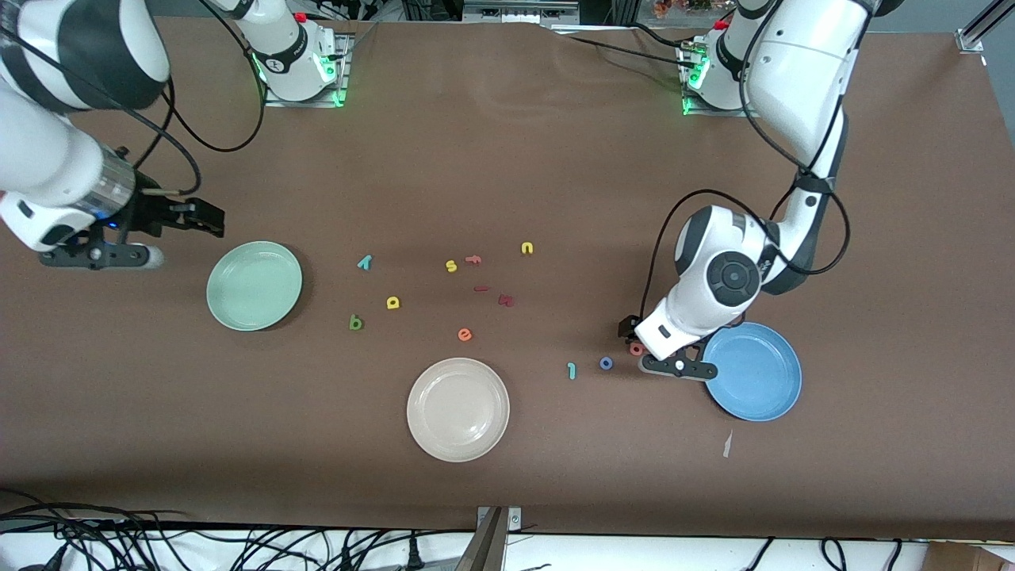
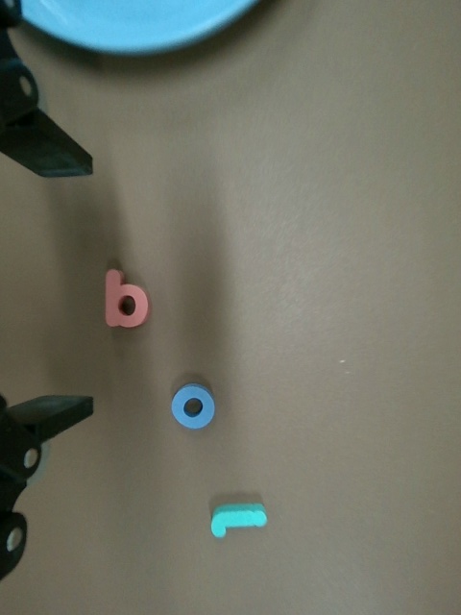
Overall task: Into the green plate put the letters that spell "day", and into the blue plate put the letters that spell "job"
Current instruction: 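Grasp the pink letter with the left gripper while the right gripper grasps the yellow letter, then drop the pink letter into the blue plate with the left gripper, then drop the yellow letter into the green plate while the left gripper grasps the blue o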
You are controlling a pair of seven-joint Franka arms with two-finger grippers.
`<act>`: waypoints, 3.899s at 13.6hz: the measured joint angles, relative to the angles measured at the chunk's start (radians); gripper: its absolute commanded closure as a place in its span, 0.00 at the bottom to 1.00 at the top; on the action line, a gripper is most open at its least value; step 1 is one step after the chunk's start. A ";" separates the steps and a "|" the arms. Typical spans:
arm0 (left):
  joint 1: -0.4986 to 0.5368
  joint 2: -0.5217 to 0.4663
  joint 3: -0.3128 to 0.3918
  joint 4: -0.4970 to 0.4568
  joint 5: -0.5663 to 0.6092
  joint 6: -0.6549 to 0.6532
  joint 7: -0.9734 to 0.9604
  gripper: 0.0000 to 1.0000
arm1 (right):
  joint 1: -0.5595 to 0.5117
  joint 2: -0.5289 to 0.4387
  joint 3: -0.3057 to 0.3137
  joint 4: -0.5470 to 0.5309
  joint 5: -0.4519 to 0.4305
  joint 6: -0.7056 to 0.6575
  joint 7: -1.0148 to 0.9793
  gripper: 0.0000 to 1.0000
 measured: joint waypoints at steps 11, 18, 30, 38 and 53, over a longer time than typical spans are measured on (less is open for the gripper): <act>-0.070 0.113 0.062 0.004 0.000 0.088 0.000 0.25 | 0.156 0.239 0.006 0.009 0.033 0.235 0.073 0.00; -0.075 0.110 0.068 0.020 0.000 0.089 0.002 0.97 | 0.280 0.401 0.008 -0.005 0.065 0.478 0.300 0.00; -0.062 0.006 0.157 0.036 0.000 -0.019 0.003 1.00 | 0.295 0.505 0.017 -0.102 0.087 0.703 0.320 0.17; 0.058 -0.020 0.210 0.022 0.000 -0.037 0.332 0.50 | 0.295 0.502 0.017 -0.131 0.088 0.739 0.321 0.67; -0.166 0.050 0.204 0.024 -0.257 0.008 0.142 0.13 | 0.260 0.431 -0.040 -0.013 0.092 0.451 0.240 0.96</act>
